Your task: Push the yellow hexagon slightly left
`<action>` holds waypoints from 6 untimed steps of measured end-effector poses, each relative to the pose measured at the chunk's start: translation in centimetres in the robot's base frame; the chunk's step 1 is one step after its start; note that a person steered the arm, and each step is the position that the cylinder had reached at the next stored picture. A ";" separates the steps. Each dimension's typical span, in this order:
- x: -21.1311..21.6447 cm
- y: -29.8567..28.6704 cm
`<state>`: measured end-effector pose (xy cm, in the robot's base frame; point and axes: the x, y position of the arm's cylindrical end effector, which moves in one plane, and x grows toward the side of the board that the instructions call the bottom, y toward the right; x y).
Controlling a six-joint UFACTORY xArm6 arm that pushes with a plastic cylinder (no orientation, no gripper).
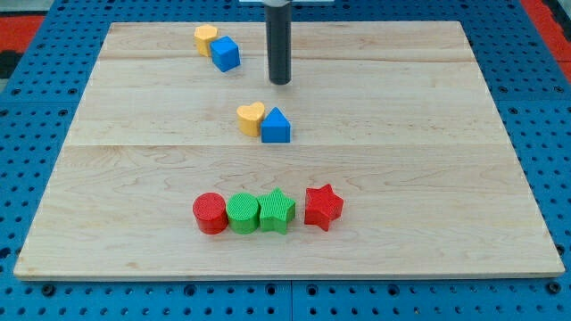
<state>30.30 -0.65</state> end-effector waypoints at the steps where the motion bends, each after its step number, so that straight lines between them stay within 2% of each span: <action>1: -3.7 -0.3; 3: -9.5 -4.7; 4: -9.9 -7.5; 6: -9.6 -8.5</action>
